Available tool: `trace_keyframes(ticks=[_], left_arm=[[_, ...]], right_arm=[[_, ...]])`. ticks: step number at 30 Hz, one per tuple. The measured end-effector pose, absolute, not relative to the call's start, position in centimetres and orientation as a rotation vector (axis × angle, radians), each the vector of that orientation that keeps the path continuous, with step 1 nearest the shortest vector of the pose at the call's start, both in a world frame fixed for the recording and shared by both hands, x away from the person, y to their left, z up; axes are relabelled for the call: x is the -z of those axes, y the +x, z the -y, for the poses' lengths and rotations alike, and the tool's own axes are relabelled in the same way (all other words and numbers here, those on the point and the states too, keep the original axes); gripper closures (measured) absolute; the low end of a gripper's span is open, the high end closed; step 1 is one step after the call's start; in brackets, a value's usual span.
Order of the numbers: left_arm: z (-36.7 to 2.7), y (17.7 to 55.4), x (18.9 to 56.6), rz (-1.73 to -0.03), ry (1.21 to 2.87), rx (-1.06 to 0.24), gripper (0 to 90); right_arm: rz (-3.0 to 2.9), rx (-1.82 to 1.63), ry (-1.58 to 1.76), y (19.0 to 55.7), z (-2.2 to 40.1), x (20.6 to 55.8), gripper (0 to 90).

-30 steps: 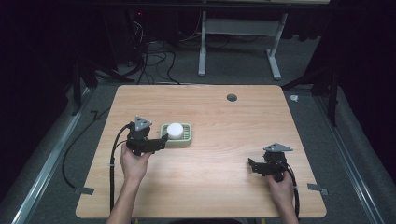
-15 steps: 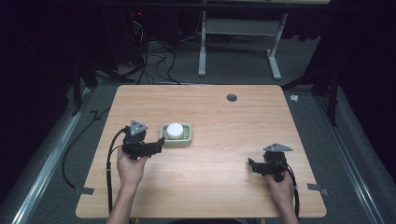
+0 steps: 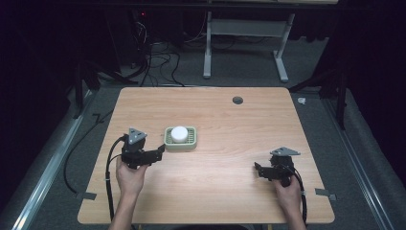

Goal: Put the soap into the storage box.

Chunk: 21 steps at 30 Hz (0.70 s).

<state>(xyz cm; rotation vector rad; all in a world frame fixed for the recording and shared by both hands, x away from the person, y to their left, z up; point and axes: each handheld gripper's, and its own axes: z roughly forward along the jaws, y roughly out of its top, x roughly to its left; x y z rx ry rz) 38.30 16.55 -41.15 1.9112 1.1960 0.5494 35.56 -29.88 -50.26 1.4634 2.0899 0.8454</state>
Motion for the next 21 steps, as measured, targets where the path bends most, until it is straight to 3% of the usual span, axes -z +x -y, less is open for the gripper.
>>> trace_keyframes(ticks=[21], left_arm=[[-17.6, 37.2, 42.1, -1.230, 1.893, -0.538, 20.0]], right_arm=[[-2.090, -0.845, 1.462, 35.6, 29.9, 50.3, 15.1]])
